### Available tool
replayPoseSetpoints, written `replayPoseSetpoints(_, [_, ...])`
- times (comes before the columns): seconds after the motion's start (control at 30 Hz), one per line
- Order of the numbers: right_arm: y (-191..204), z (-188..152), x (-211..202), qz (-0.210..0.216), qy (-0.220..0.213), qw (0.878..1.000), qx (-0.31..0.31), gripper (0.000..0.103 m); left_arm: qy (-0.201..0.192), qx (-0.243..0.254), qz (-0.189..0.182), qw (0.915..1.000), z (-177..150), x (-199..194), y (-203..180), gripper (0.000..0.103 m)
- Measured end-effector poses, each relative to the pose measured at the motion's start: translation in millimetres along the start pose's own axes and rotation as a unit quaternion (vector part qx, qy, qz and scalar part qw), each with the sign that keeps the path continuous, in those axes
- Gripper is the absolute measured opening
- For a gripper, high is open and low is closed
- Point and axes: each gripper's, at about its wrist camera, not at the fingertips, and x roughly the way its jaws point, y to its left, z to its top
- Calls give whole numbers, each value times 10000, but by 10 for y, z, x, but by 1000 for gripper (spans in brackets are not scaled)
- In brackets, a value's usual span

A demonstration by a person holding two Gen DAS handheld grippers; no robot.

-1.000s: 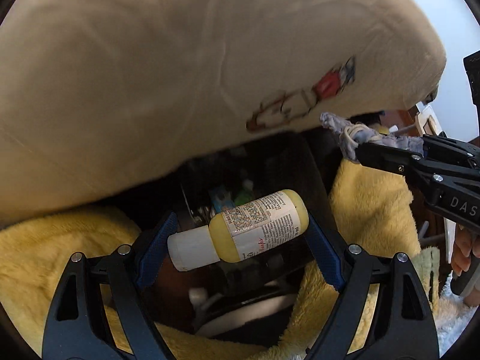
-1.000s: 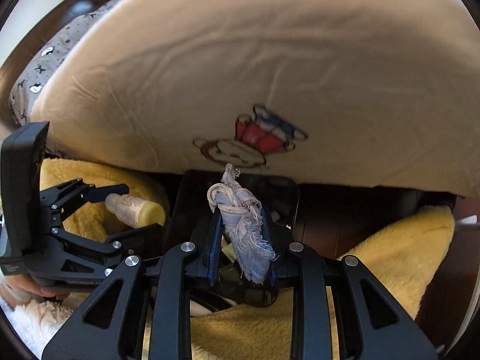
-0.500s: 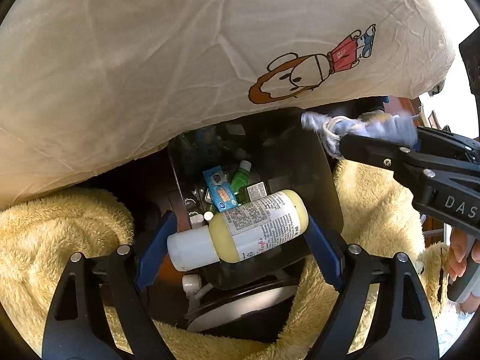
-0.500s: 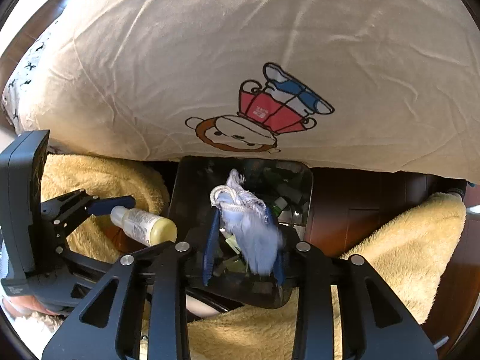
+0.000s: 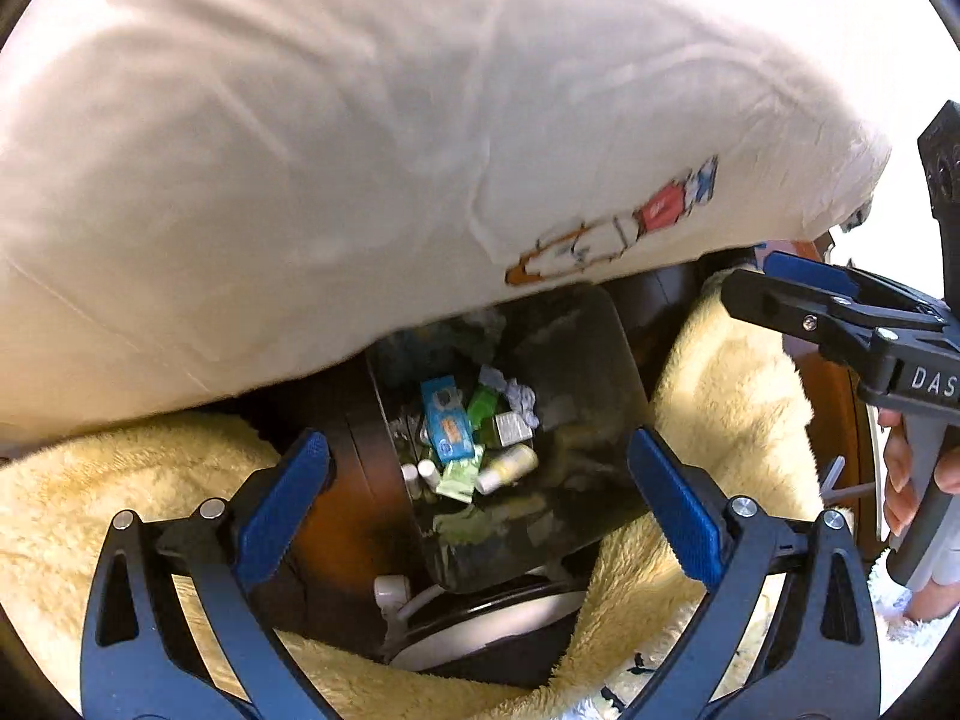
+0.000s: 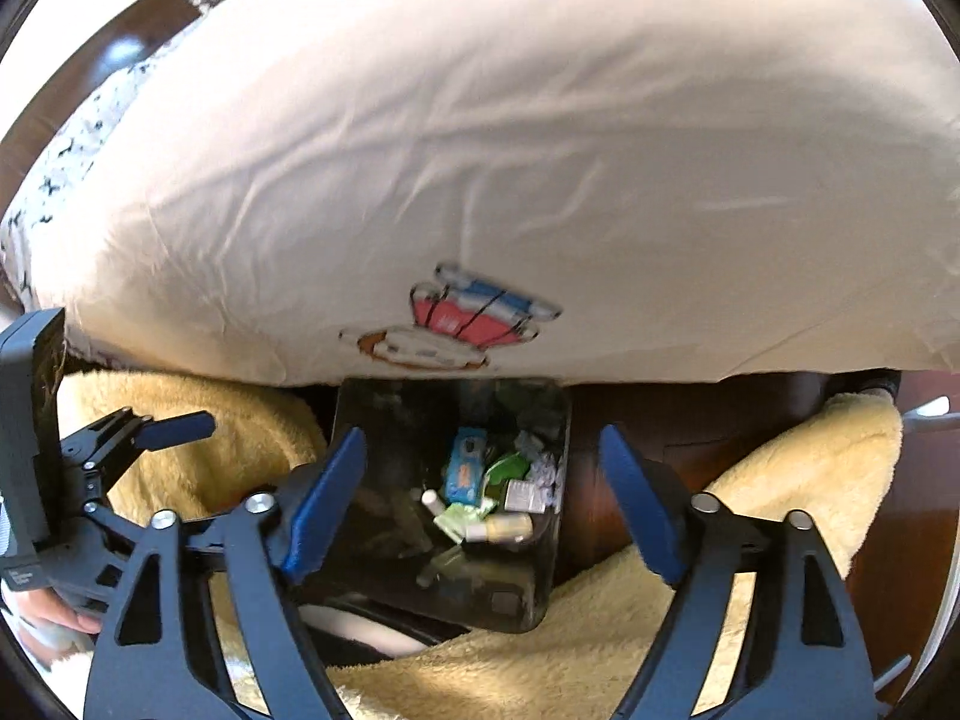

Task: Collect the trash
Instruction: 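Grasp the pink-lidded tin with the left tool while the right tool grasps the black box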

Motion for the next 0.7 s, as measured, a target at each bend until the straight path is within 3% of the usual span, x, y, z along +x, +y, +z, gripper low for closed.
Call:
replayPoseSetpoints(0.17, [-30, 133, -270, -15, -320, 9995, 29, 89, -421, 81, 126, 9990, 121, -334, -11, 95])
replayPoseSetpoints(0.37, [27, 367, -713, -207, -999, 9946, -209, 92, -1074, -46, 298, 9938, 394, -800, 72, 95])
replayPoseSetpoints(0.7, [113, 1136, -942, -352, -1647, 9846, -468, 92, -1728, -149, 746, 9820, 982, -1143, 305, 95])
